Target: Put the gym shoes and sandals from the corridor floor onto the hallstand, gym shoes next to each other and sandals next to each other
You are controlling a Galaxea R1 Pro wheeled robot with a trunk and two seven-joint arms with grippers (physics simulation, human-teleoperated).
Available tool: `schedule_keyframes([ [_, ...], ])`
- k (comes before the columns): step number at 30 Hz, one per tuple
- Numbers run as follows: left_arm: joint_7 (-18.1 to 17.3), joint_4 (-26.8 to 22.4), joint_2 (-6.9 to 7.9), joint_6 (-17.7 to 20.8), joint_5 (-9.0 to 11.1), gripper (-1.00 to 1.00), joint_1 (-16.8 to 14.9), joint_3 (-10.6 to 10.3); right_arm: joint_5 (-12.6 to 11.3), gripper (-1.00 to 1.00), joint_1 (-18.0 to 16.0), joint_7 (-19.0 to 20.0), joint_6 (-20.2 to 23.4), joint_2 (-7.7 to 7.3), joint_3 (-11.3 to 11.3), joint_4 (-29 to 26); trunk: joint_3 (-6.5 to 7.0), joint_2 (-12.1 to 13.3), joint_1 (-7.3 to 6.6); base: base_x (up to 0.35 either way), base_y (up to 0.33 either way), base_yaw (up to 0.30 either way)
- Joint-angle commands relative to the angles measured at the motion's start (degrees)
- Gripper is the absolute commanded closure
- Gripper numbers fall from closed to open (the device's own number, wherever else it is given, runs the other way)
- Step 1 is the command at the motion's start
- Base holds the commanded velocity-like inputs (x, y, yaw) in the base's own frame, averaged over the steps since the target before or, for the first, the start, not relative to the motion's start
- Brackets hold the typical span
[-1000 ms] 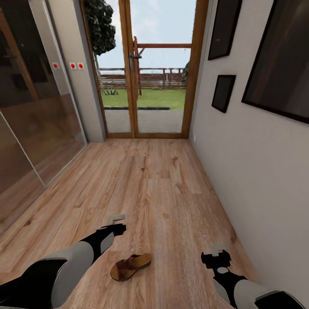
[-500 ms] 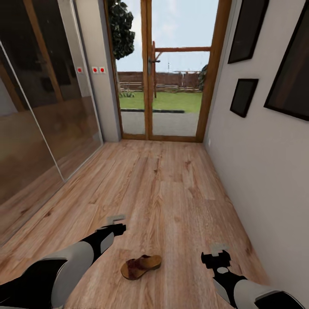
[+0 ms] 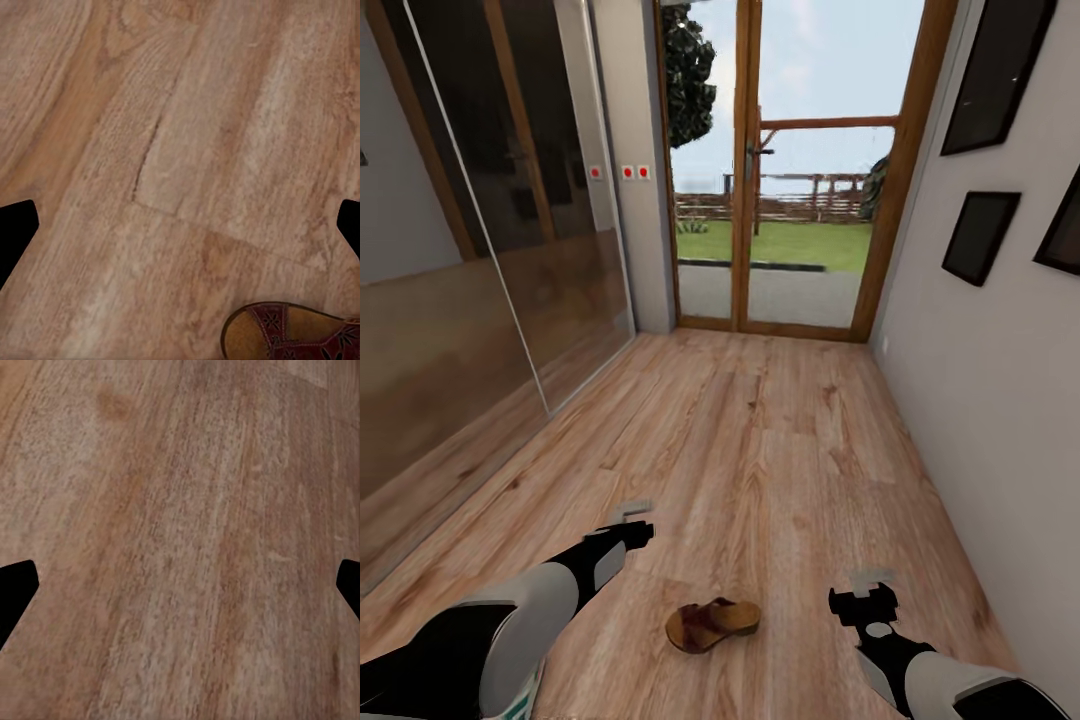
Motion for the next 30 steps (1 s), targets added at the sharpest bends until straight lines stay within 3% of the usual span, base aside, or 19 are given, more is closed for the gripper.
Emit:
schedule_keyframes([
  [1,0.13,-0.09,-0.02,0.24,0.48,-1.00,-0.01,0.23,-0.35,-1.00,-0.07,-0.08,-0.36,0.02,0.47,0.22,0.02,-0.02,-0.01,0.000,0.000,0.228],
  [17,0.12,-0.09,0.03,0.24,0.48,-1.00,-0.01,0.24,-0.35,-1.00,-0.07,-0.05,-0.32,0.03,0.49,0.24,0.82,-0.02,-0.01,0.000,0.000,0.189],
  [30,0.13,-0.09,0.04,0.24,0.48,-1.00,-0.01,0.23,-0.35,-1.00,-0.07,-0.05,-0.32,0.03,0.55,0.24,0.15,-0.02,-0.01,0.000,0.000,0.128],
])
